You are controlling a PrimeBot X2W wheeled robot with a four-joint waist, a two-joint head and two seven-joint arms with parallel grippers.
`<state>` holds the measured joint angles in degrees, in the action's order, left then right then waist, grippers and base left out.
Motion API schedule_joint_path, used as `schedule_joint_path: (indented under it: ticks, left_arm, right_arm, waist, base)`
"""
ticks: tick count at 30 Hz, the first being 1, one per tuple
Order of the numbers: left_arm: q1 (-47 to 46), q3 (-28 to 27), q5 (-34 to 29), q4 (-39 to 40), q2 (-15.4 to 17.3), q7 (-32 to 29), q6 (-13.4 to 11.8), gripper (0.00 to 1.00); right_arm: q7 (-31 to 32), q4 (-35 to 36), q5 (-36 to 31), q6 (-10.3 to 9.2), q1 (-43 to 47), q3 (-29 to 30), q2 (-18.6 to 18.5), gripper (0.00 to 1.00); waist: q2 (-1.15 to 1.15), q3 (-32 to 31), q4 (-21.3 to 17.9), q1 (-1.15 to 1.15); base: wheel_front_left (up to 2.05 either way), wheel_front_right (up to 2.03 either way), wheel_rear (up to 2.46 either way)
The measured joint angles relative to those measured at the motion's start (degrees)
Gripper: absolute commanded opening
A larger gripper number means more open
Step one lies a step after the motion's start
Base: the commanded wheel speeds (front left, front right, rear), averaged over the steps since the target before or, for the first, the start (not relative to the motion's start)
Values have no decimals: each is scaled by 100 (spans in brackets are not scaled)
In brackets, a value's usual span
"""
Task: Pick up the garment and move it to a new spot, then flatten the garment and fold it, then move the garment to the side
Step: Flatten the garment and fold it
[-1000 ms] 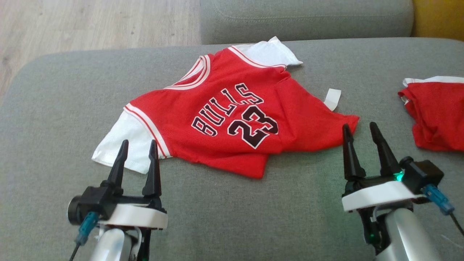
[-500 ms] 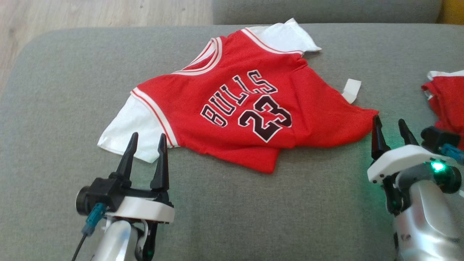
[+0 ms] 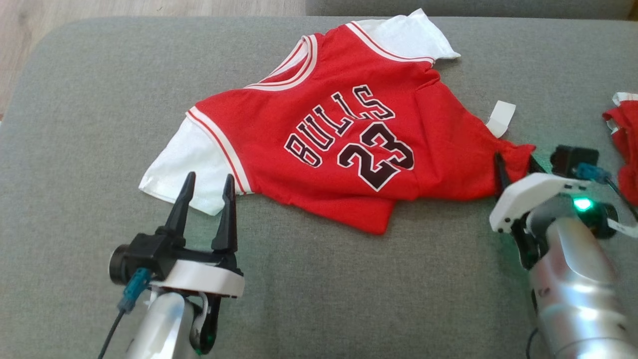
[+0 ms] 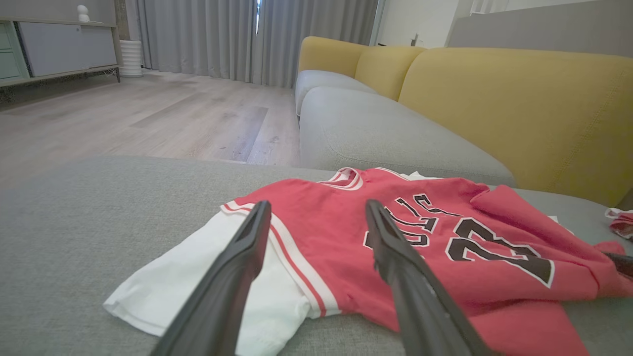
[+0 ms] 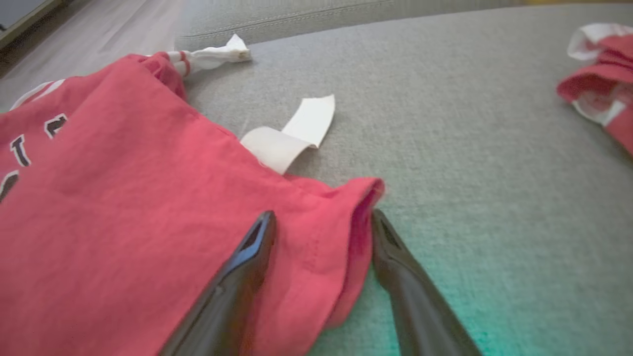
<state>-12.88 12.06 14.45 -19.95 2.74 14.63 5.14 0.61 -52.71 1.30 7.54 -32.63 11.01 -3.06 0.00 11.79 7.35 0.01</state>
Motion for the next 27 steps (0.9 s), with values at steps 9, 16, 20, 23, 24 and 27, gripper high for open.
schedule_joint_path:
  ticks: [9, 16, 20, 23, 24, 27]
  left_arm:
    - [-3, 123, 86, -20, -8, 0, -2, 100]
    - [-117, 460, 299, 56, -8, 0, -13, 100]
    - [-247, 644, 390, 120, -13, 0, -60, 100]
    - [-325, 814, 490, 146, -18, 0, -69, 100]
    - [-350, 854, 522, 162, -20, 0, -107, 100]
    - [-408, 1006, 637, 175, -25, 0, -166, 100]
  right_arm:
    - [-739, 267, -499, 0, -566, -208, -182, 0]
    - [-744, 498, -558, 0, -1517, -555, -858, 0]
    - [-567, 411, -672, 0, -2117, -676, -1265, 0]
    - [-449, 225, -867, 0, -2640, -678, -1550, 0]
    - [-432, 168, -944, 0, -2809, -670, -1624, 0]
    - [-397, -101, -1350, 0, -3332, -639, -1775, 0]
  waist:
    - [0, -31, 29, -1]
    - [0, 110, 299, 0]
    - [0, 254, 519, 0]
    - [0, 367, 722, 0]
    - [0, 405, 791, 0]
    - [0, 543, 1047, 0]
  base:
    - [0, 0, 0]
    - [0, 0, 0]
    - [0, 0, 0]
    - [0, 0, 0]
    - [0, 0, 0]
    - [0, 0, 0]
